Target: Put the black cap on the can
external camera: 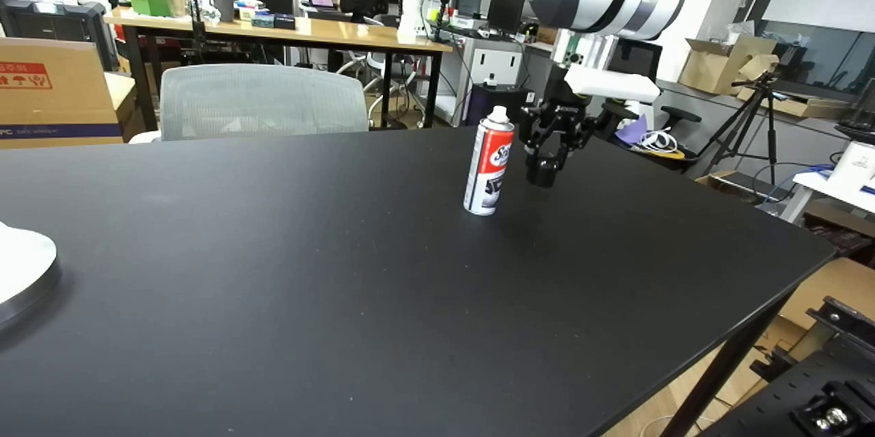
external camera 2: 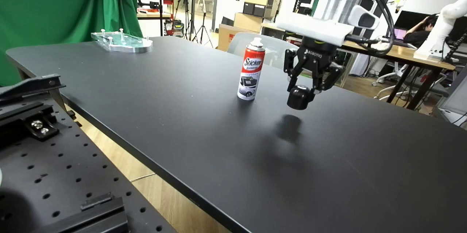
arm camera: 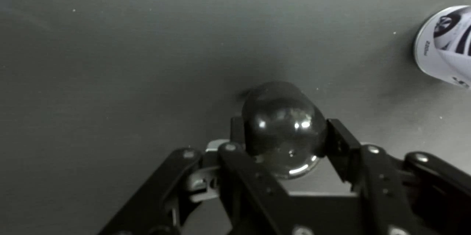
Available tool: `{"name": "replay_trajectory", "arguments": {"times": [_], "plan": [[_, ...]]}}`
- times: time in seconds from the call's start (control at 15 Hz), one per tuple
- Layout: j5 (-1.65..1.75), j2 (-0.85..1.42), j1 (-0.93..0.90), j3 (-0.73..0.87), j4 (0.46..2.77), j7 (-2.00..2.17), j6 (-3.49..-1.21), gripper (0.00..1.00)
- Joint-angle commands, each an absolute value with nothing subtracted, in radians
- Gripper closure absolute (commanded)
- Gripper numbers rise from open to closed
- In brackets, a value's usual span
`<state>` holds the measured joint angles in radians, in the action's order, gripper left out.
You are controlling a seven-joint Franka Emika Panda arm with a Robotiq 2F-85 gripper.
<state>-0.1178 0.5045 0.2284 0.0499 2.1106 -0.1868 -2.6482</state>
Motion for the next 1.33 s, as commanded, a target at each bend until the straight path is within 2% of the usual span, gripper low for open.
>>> {"name": "replay_trajectory", "arguments": {"times": [0.0, 0.6, 1.2, 1.27], "plan": [[-0.072, 0.37, 0.188, 0.071, 2.19, -0.152, -2.665, 0.68], [0.133, 0.125, 0.01, 0.088, 2.244, 0.1, -2.644, 0.68], [0.132, -0.007, -0.049, 0.011, 2.339, 0.208, -2.541, 0.68], [0.107, 0.059, -0.04, 0.008, 2.291, 0.152, -2.556, 0.68]]}}
